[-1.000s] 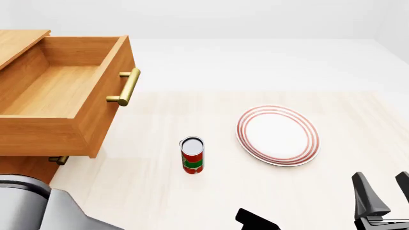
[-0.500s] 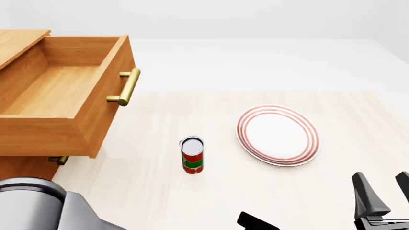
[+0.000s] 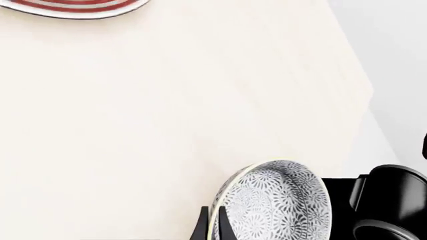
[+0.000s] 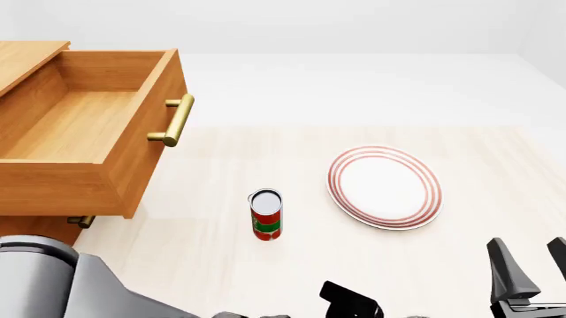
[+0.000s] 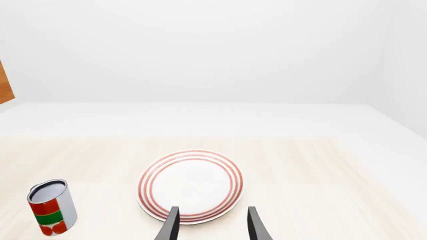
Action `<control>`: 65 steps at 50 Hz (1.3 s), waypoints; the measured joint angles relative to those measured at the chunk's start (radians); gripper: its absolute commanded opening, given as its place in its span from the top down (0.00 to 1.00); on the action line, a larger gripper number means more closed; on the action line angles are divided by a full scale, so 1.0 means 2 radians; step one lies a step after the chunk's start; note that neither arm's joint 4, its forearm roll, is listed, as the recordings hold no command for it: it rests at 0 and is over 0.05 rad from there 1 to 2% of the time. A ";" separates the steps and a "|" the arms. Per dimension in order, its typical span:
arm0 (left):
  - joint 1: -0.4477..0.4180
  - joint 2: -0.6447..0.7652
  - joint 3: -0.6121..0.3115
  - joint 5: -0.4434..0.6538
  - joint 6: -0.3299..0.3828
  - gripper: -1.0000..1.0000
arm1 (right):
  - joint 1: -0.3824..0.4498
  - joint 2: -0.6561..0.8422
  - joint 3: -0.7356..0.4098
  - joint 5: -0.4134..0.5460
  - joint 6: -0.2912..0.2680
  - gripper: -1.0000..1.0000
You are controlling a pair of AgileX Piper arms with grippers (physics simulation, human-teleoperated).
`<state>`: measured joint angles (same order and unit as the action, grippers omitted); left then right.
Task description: Put the bowl in the top drawer of the cabinet.
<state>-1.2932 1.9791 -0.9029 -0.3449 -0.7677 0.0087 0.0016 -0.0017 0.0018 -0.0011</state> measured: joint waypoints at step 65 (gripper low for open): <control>0.070 -0.149 0.022 0.092 0.038 1.00 | 0.000 0.000 0.000 0.000 0.000 0.00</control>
<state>-1.1538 1.6805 -0.8584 -0.1613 -0.6912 0.0087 0.0016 -0.0017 0.0019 -0.0011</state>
